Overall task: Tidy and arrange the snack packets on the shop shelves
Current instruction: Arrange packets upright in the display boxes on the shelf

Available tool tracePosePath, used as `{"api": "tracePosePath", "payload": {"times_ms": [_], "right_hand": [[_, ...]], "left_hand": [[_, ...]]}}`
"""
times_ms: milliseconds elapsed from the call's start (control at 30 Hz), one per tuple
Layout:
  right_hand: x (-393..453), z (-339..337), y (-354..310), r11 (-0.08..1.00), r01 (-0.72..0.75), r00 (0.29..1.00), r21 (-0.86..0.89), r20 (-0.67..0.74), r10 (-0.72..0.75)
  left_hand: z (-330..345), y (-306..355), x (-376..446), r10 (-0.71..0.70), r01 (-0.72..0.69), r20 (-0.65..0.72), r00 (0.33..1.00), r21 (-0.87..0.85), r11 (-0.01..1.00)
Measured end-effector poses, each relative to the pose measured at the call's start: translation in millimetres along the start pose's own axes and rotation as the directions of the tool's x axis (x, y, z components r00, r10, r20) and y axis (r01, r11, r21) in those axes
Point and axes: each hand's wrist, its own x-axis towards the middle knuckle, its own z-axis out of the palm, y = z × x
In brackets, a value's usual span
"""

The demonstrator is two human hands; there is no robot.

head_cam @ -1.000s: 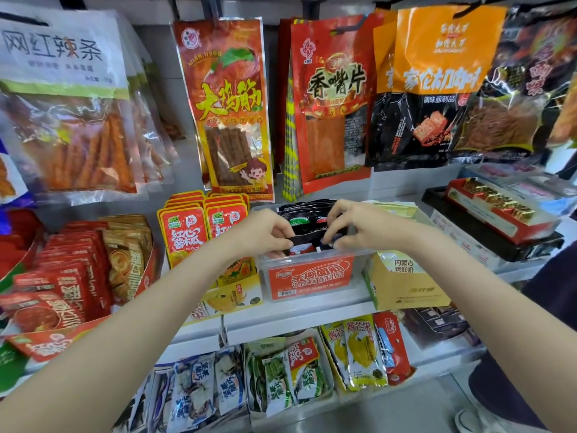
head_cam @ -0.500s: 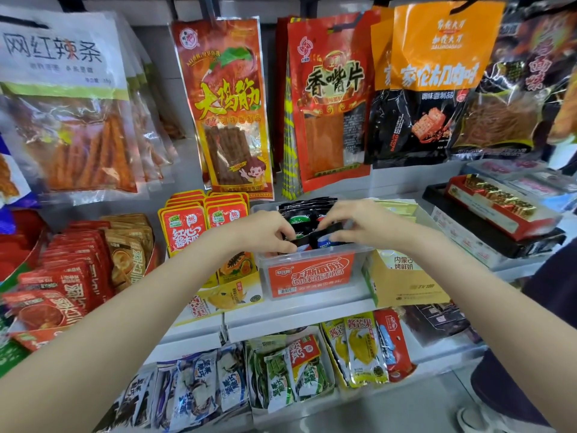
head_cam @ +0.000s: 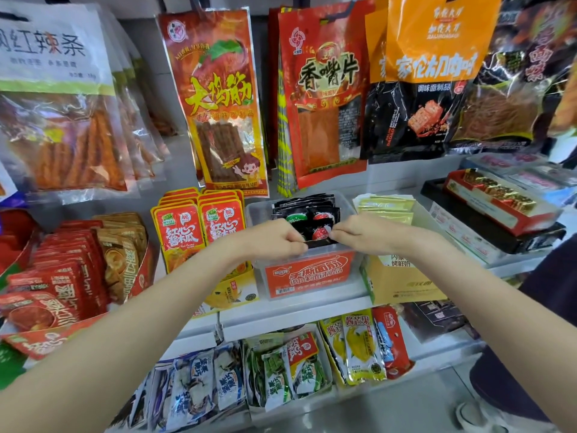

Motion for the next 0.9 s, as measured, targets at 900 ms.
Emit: {"api": "tracePosePath", "payload": {"times_ms": [900], "right_hand": [[-25,23,-7,0.997,-0.007,0.955,-0.076,-0.297,-0.016]], "left_hand": [[36,12,-12,0.179,0.073,-0.529,0.829,0.421,0.904]]}}
